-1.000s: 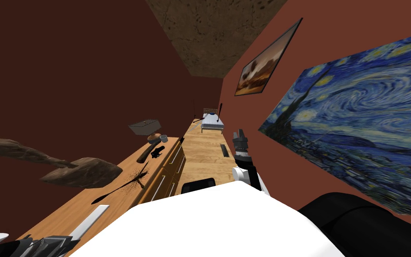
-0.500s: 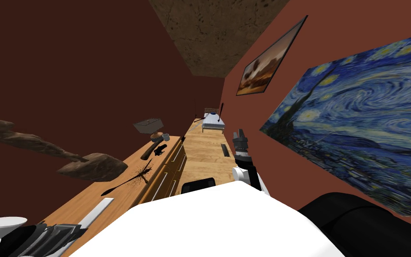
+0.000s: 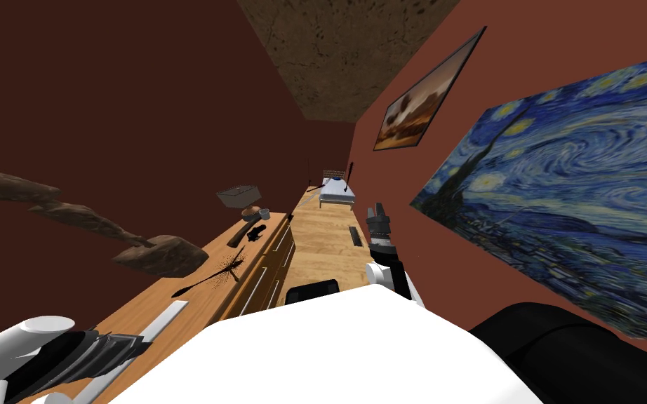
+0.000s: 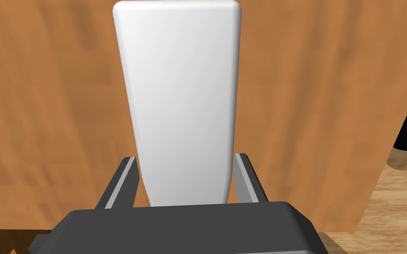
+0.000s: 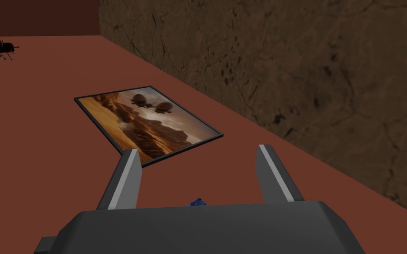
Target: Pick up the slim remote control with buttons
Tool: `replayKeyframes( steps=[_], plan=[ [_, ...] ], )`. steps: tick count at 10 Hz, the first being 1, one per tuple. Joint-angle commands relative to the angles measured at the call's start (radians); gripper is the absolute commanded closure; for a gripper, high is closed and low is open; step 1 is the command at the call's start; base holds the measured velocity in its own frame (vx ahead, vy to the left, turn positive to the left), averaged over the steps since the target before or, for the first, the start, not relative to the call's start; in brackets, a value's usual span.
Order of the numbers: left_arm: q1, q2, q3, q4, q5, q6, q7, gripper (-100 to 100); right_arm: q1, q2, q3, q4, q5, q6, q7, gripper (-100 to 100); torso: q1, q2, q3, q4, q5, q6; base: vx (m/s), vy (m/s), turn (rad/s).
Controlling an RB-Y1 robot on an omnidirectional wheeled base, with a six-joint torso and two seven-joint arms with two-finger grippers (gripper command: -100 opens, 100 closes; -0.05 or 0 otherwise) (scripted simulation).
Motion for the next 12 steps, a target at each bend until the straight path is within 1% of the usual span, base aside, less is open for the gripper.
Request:
replayKeyframes(
  steps=[1, 2, 3, 4, 5, 6, 7, 8, 9, 10, 11, 12],
  plan=[
    [-0.002, 0.003, -0.050, -0.024, 0.026, 0.012, 0.045, 100, 0.000, 0.000, 0.000, 0.000, 0.000, 0.000, 0.000, 0, 0.000, 0.000, 0.000, 0.000, 0.000, 0.000, -0.037, 0.020, 0.056],
    [-0.002, 0.003, -0.061, -0.024, 0.026, 0.012, 0.045, 100, 0.000, 0.000, 0.000, 0.000, 0.000, 0.000, 0.000, 0, 0.000, 0.000, 0.000, 0.000, 0.000, 0.000, -0.031, 0.016, 0.020],
    [-0.004, 0.007, -0.098, -0.039, 0.050, 0.019, 0.081, 100, 0.000, 0.000, 0.000, 0.000, 0.000, 0.000, 0.000, 0, 0.000, 0.000, 0.000, 0.000, 0.000, 0.000, -0.035, 0.017, 0.043],
    [-0.004, 0.007, -0.109, -0.039, 0.050, 0.019, 0.081, 100, 0.000, 0.000, 0.000, 0.000, 0.000, 0.000, 0.000, 0, 0.000, 0.000, 0.000, 0.000, -0.001, 0.000, -0.030, 0.014, 0.015],
    [-0.007, 0.012, -0.149, -0.054, 0.074, 0.026, 0.118, 100, 0.000, 0.000, 0.000, 0.000, 0.000, 0.000, 0.000, 0, 0.000, 0.000, 0.000, 0.000, 0.000, 0.000, -0.038, 0.016, 0.056],
    [-0.007, 0.012, -0.158, -0.054, 0.074, 0.026, 0.118, 100, 0.000, 0.000, 0.000, 0.000, 0.000, 0.000, 0.000, 0, 0.000, 0.000, 0.000, 0.000, -0.001, 0.000, -0.029, 0.011, 0.024],
    [-0.009, 0.016, -0.196, -0.069, 0.098, 0.032, 0.154, 100, 0.000, 0.000, 0.000, 0.000, 0.000, 0.000, 0.000, 0, -0.001, 0.000, 0.000, 0.000, -0.001, 0.000, -0.037, 0.016, 0.044],
    [-0.009, 0.016, -0.207, -0.069, 0.098, 0.032, 0.154, 100, 0.000, 0.000, 0.000, 0.000, 0.000, 0.000, 0.000, 0, 0.000, 0.000, 0.000, 0.000, -0.001, 0.000, -0.029, 0.011, 0.019],
    [-0.011, 0.021, -0.246, -0.084, 0.122, 0.039, 0.190, 100, 0.000, 0.000, 0.000, 0.000, 0.000, 0.000, 0.000, 0, -0.001, 0.000, 0.000, 0.000, -0.001, 0.000, -0.031, 0.015, 0.046],
    [-0.011, 0.021, -0.255, -0.084, 0.122, 0.039, 0.190, 100, 0.000, 0.000, 0.000, 0.000, 0.000, 0.000, 0.000, 0, -0.001, 0.000, 0.000, 0.000, -0.001, 0.000, -0.028, 0.012, 0.023],
    [-0.014, 0.023, -0.245, -0.072, 0.118, 0.033, 0.181, 100, 0.000, 0.000, 0.000, 0.000, 0.000, 0.000, 0.000, 0, -0.001, 0.000, 0.000, 0.000, -0.001, 0.000, -0.010, 0.003, -0.003],
    [-0.014, 0.023, -0.248, -0.071, 0.119, 0.034, 0.183, 0, 0.000, 0.000, 0.000, 0.000, 0.000, 0.000, 0.000, 0, -0.001, -0.001, 0.000, 0.000, -0.001, 0.000, 0.000, 0.000, 0.000]
  ],
)
